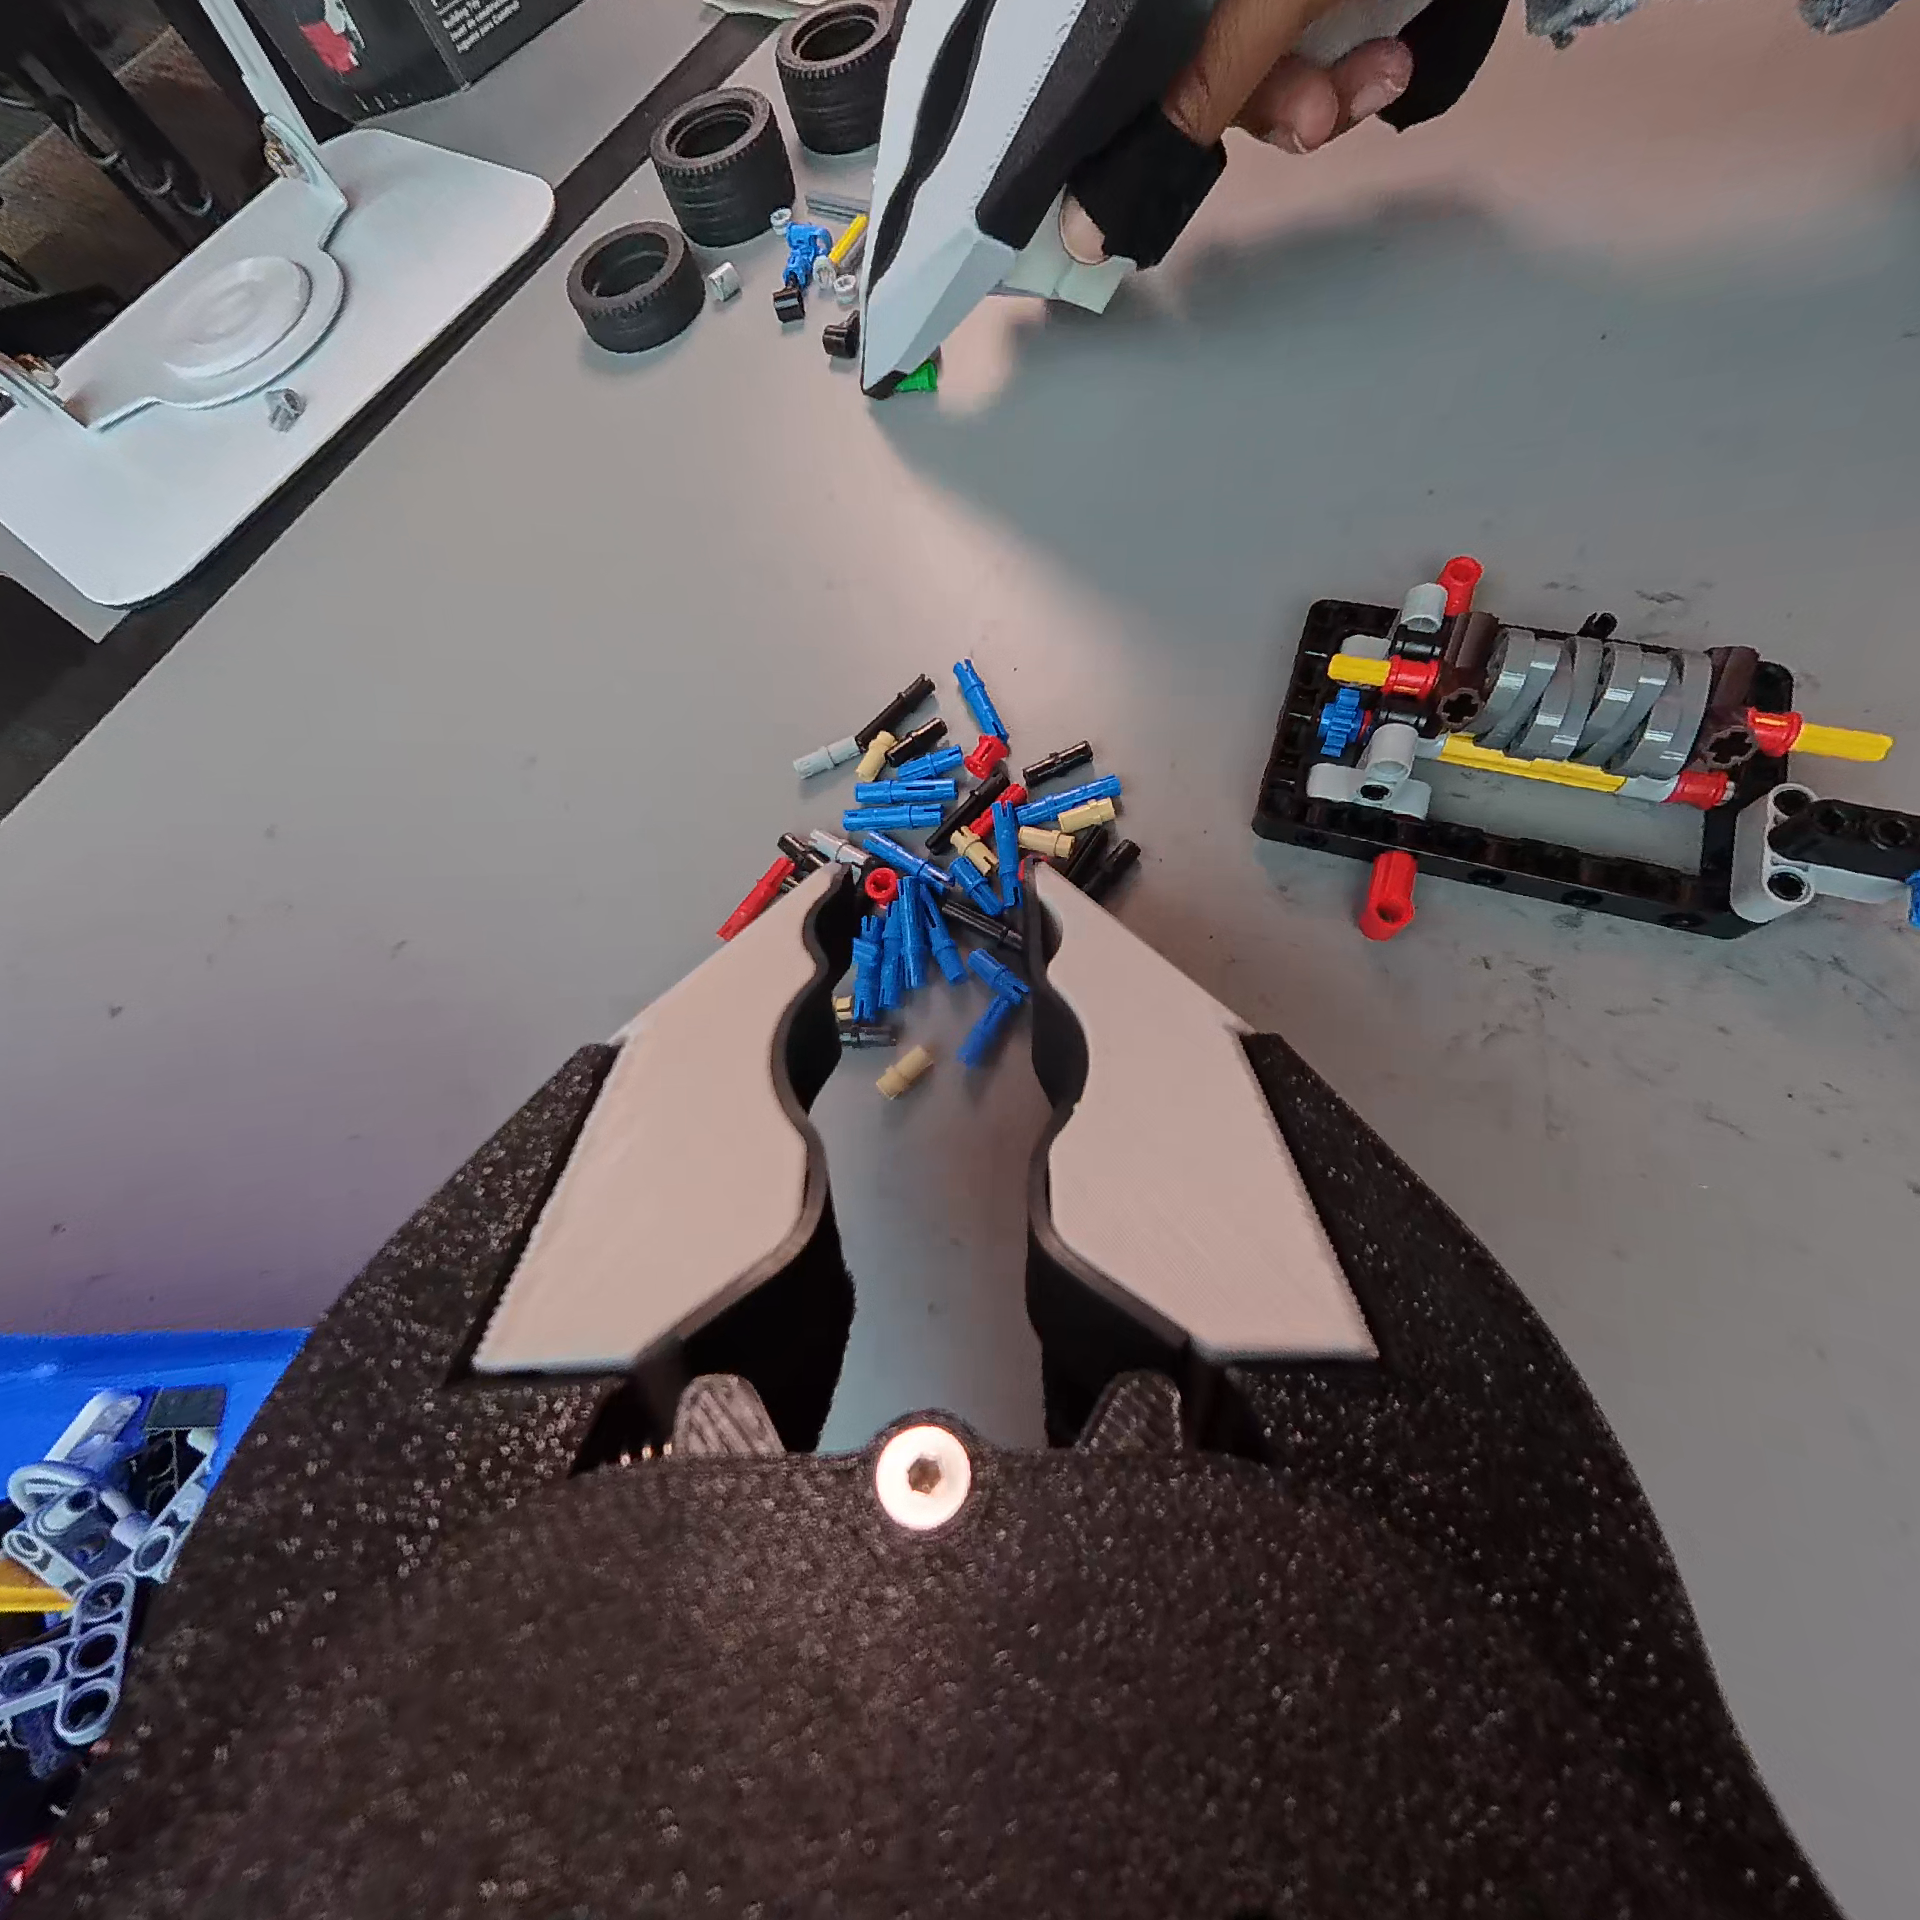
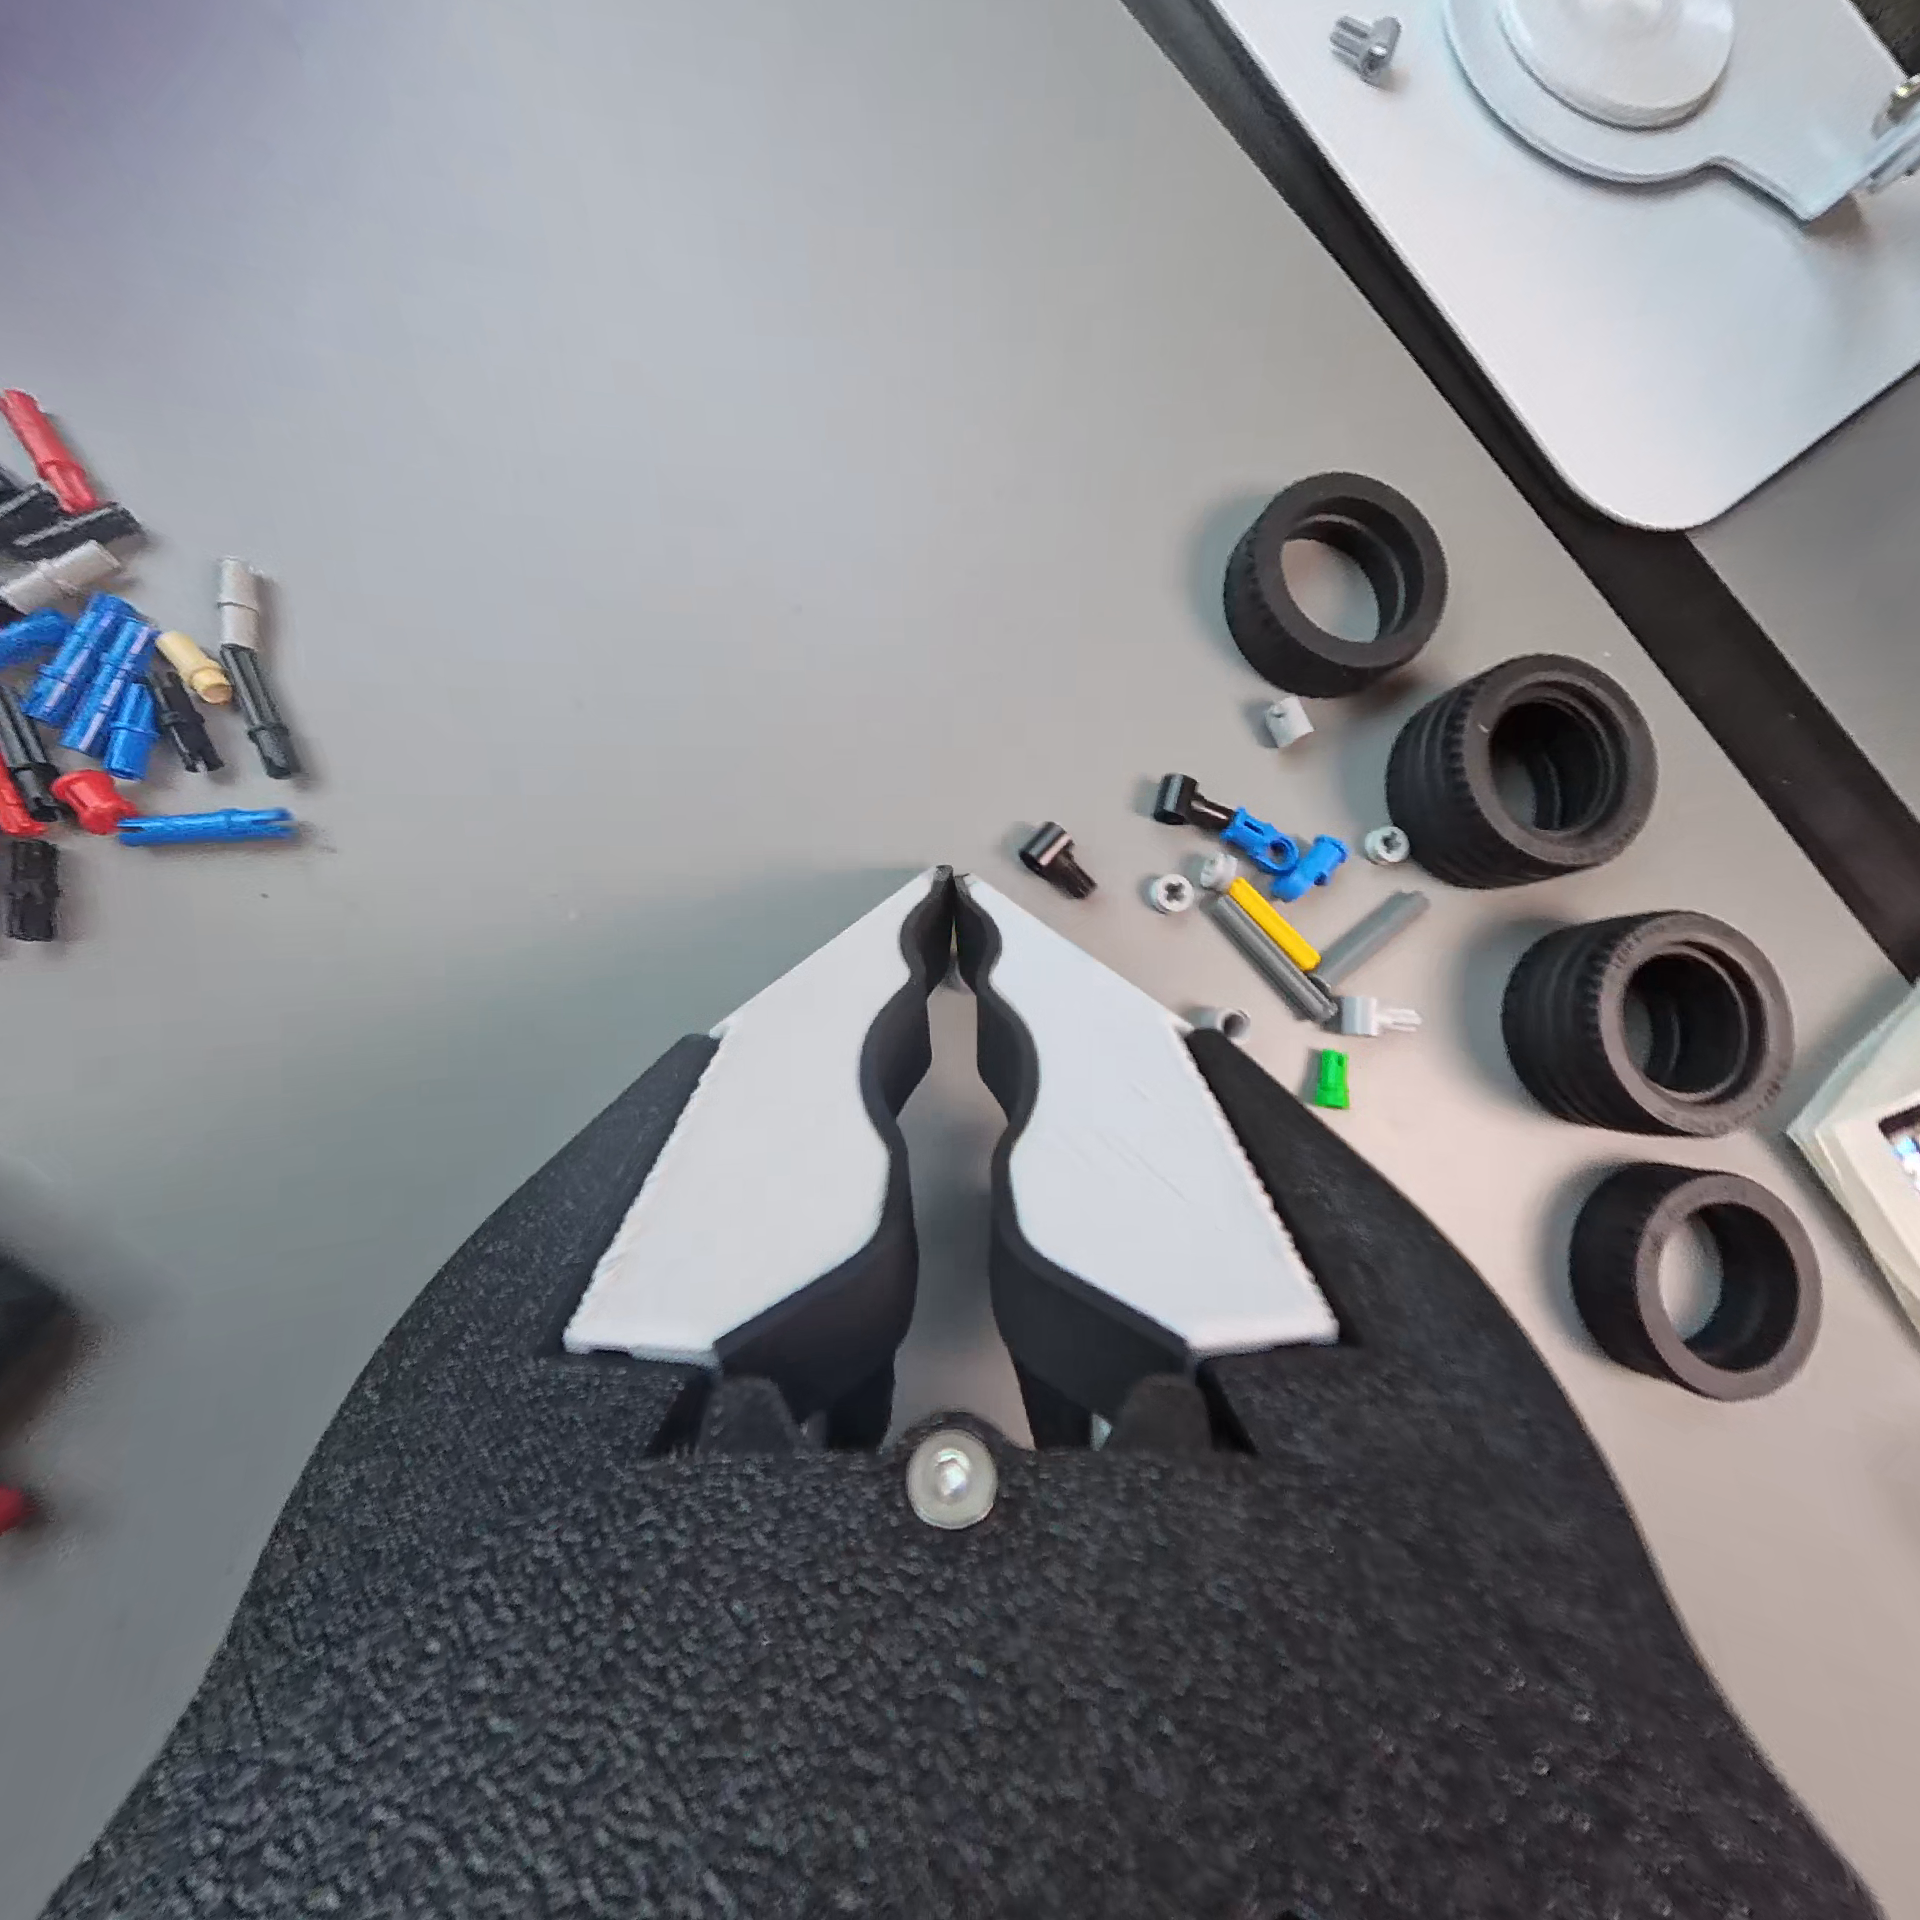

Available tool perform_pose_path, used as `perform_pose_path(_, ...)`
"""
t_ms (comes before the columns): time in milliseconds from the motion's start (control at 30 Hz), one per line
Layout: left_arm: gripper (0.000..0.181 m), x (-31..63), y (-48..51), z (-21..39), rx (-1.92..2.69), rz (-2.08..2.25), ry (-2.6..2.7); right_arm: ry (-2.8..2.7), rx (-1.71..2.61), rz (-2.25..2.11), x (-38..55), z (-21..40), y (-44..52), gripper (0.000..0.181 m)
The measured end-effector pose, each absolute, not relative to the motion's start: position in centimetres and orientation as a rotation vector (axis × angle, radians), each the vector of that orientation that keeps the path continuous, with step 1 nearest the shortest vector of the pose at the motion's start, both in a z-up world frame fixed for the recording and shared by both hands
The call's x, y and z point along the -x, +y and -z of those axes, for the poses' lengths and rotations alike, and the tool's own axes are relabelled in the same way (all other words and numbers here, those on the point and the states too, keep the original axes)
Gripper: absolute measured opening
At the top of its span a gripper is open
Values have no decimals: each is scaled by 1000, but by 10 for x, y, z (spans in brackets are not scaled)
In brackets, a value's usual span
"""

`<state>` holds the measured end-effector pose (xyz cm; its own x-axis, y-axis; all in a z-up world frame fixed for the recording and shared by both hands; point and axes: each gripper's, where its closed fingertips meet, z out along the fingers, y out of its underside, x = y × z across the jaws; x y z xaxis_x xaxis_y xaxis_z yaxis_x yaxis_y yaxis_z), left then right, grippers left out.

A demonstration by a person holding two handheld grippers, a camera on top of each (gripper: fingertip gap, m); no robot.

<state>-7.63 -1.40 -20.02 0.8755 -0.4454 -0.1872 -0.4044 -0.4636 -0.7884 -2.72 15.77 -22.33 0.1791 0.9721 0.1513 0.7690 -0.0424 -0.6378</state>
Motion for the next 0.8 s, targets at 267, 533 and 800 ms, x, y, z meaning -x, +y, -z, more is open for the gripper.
perform_pose_path(267,32,77,-14,201,2112,60,614,-1536,1785,-506,11,202,176,11)
perform_pose_path(533,32,76,-15,204,2119,63,620,-1664,1766,-502,13,219,161,2)
perform_pose_path(800,32,76,-15,205,2124,70,620,-1499,1775,-428,3,202,199,12)
